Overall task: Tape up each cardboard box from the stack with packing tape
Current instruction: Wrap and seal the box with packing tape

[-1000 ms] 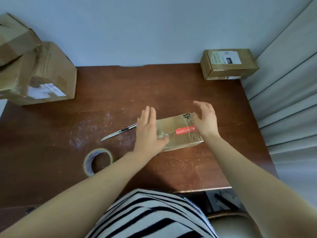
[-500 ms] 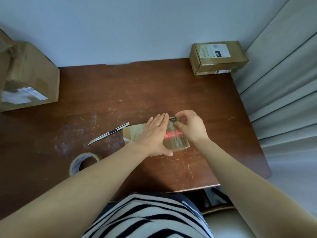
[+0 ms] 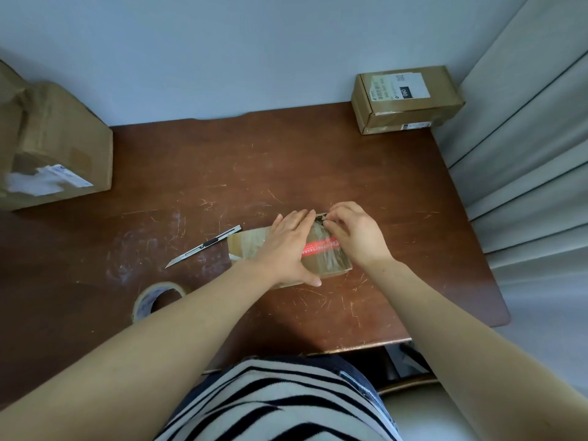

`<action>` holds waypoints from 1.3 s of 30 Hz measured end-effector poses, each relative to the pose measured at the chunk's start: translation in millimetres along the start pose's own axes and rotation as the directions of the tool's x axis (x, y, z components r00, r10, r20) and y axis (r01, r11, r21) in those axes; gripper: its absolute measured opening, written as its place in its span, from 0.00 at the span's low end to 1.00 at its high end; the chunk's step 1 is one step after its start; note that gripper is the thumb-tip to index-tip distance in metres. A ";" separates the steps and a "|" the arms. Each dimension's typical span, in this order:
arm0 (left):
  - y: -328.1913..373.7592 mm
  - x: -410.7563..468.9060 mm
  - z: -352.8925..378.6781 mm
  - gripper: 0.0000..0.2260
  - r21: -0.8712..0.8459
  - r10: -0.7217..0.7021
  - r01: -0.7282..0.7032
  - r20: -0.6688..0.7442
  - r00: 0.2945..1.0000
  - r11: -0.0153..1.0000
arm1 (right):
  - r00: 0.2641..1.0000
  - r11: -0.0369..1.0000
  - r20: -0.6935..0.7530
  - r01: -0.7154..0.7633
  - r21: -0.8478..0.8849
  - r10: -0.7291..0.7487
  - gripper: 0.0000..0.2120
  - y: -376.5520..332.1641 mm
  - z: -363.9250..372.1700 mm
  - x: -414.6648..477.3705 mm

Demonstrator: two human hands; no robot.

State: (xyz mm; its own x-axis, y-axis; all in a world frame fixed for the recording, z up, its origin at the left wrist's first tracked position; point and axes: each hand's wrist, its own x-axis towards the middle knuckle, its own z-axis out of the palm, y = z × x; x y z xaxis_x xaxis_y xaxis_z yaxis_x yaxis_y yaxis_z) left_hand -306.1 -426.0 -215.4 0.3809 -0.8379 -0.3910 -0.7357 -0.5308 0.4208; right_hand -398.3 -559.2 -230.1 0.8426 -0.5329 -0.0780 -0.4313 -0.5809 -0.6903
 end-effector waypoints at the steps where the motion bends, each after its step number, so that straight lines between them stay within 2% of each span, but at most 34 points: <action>1: -0.1 0.5 -0.2 0.57 0.002 0.001 -0.001 -0.001 1.000 1.000 | 1.000 1.000 0.003 0.022 -0.012 -0.022 0.07 0.4 -0.7 -1.2; 4: 0.1 0.0 -1.5 0.56 0.014 0.008 -0.008 0.000 1.000 1.000 | 0.996 0.996 0.014 0.084 -0.035 -0.084 0.09 2.6 -3.2 -4.9; 10: -1.2 -0.3 -4.7 0.54 0.066 0.030 -0.032 0.026 0.999 0.997 | 0.997 0.986 -0.001 -0.074 0.147 0.075 0.18 2.9 -8.2 -5.4; 14: -0.5 0.4 -8.0 0.53 0.150 0.029 -0.037 0.059 0.998 0.988 | 0.998 0.999 0.055 -0.002 0.044 -0.001 0.21 2.3 -8.0 -9.0; 17: 2.1 1.5 -10.0 0.51 0.275 0.021 -0.037 0.060 0.998 0.961 | 0.992 0.996 0.119 0.059 -0.065 -0.051 0.23 1.7 -7.3 -12.4; 21: 10.4 -0.9 -8.8 0.48 0.394 0.028 -0.034 0.020 0.999 0.919 | 0.978 0.969 0.183 0.135 -0.208 -0.097 0.20 2.0 -5.7 -14.3; 28: 17.8 -3.3 -5.1 0.46 0.341 0.037 -0.032 -0.007 0.999 0.939 | 0.987 0.994 0.153 0.054 -0.091 -0.039 0.20 1.1 -5.3 -15.2; 34: 23.1 -8.0 11.5 0.45 0.306 0.036 -0.025 -0.030 0.999 0.952 | 0.991 0.995 0.120 -0.074 0.060 0.067 0.30 -4.6 -8.4 -21.0; 39: 27.7 -6.2 14.3 0.43 0.328 0.025 -0.010 -0.041 0.999 0.945 | 0.989 0.988 0.092 -0.126 0.084 0.118 0.28 -4.6 -5.2 -22.6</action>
State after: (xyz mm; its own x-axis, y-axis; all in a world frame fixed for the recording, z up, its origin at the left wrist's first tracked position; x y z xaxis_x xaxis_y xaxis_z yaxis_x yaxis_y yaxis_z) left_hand -336.9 -433.7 -213.0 0.3850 -0.8555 -0.3464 -0.8826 -0.4510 0.1330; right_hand -417.0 -547.7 -221.4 0.8116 -0.5391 -0.2250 -0.5055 -0.4551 -0.7330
